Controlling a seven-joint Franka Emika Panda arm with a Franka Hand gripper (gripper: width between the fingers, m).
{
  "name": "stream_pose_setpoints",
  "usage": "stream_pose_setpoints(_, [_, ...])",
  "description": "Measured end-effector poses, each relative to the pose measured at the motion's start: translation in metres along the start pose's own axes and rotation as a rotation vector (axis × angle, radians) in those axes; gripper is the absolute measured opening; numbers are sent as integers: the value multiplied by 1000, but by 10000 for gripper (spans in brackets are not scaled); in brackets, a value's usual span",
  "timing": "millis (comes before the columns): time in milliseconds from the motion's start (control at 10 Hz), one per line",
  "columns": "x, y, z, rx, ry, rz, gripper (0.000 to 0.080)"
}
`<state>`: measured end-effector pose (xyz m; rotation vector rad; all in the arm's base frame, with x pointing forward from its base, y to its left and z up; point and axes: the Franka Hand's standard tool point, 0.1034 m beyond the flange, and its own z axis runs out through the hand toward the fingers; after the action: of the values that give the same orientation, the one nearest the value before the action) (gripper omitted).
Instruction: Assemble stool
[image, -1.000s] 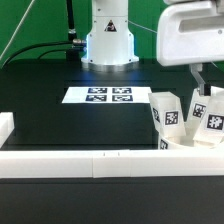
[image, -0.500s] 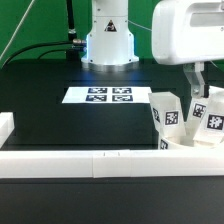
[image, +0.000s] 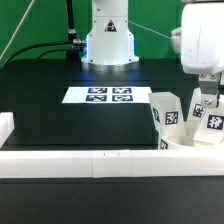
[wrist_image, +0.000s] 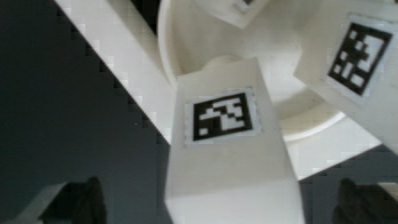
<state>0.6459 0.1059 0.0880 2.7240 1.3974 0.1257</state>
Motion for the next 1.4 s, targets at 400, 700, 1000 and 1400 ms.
stream_pose_setpoints(400, [7,7,9,37,-57,56,473])
stream_pose_setpoints(700, [7,6,9,33,-61,283,335])
stream_pose_setpoints(1000, [7,9,10,20,-55,482,335])
stream_pose_setpoints(1400, [2,14,12,49,-29,1174,335])
